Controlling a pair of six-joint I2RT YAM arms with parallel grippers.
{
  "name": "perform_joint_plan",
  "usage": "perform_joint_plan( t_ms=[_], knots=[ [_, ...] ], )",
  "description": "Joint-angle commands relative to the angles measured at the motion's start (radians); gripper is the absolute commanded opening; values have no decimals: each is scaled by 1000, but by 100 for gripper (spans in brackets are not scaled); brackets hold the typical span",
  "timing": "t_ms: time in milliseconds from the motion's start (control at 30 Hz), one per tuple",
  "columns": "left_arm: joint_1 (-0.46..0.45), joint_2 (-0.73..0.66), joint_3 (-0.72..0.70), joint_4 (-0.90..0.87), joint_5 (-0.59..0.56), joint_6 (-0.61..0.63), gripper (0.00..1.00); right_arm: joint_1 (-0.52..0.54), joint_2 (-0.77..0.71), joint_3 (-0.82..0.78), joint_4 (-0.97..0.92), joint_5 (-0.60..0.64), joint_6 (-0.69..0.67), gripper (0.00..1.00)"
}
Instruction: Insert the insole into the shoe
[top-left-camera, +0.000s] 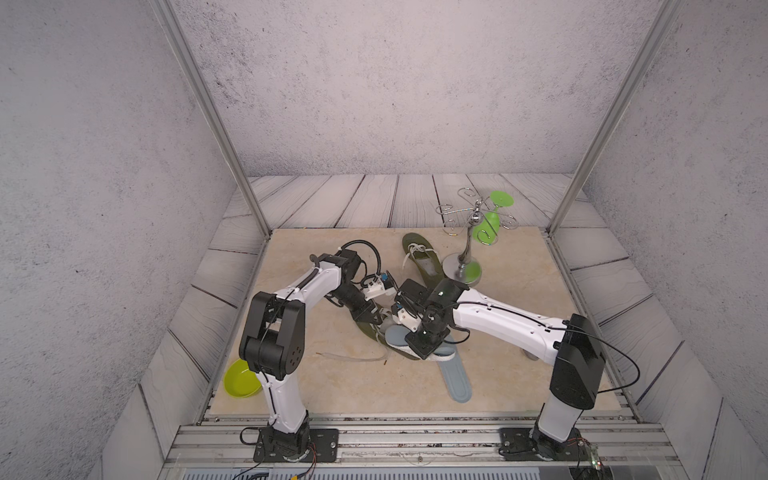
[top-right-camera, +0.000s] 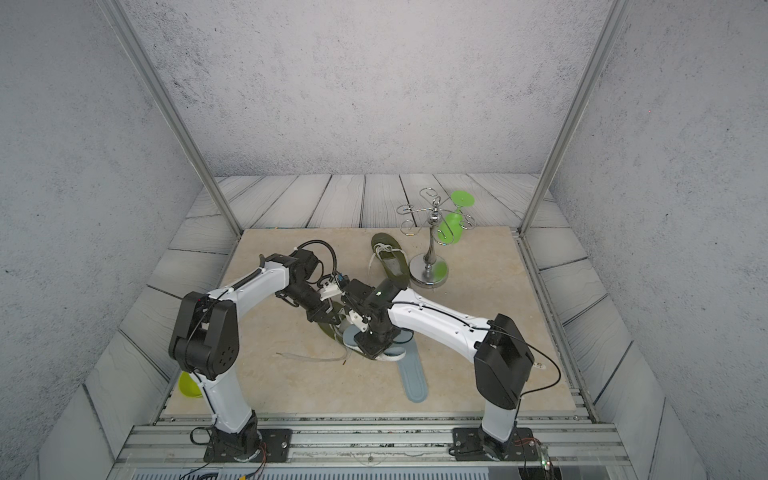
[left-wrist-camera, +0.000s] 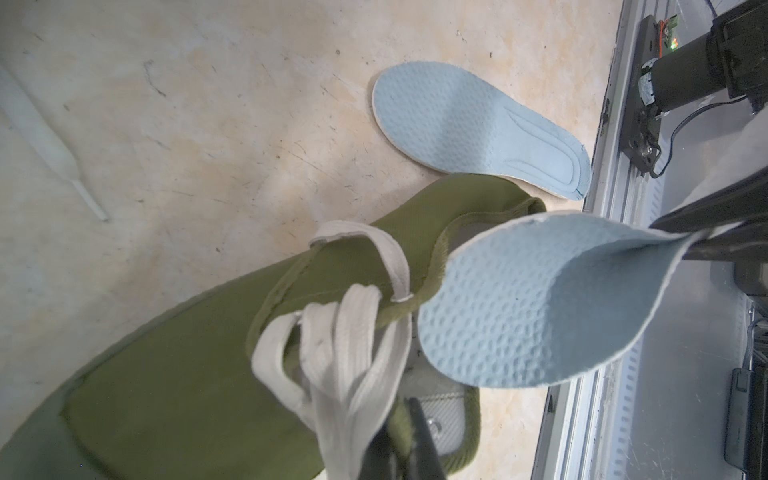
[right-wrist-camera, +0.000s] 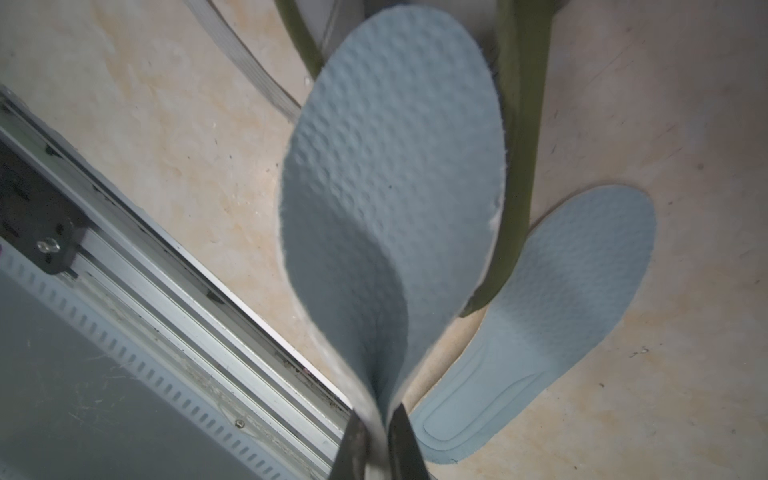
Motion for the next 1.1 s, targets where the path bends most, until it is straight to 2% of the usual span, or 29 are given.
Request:
perform_joint_plan(
  t_ms=[0, 300, 600, 900, 1067],
  knots=[
    [-9, -20, 0, -7, 40, 14, 0, -6, 61, 48, -6, 29, 28, 9],
    [-9, -20, -9, 11, 46, 11, 0, -6, 126, 107, -38, 26, 21, 9],
    [-11, -30, -2, 18, 44, -3, 0, -7, 104, 95, -123, 53, 43, 9],
    [-14, -26, -7, 15, 52, 14, 0, -6, 146, 159, -66, 143, 21, 9],
    [-14, -7, 7, 18, 71, 12, 0, -7, 166, 174, -14, 145, -3, 8]
  ],
)
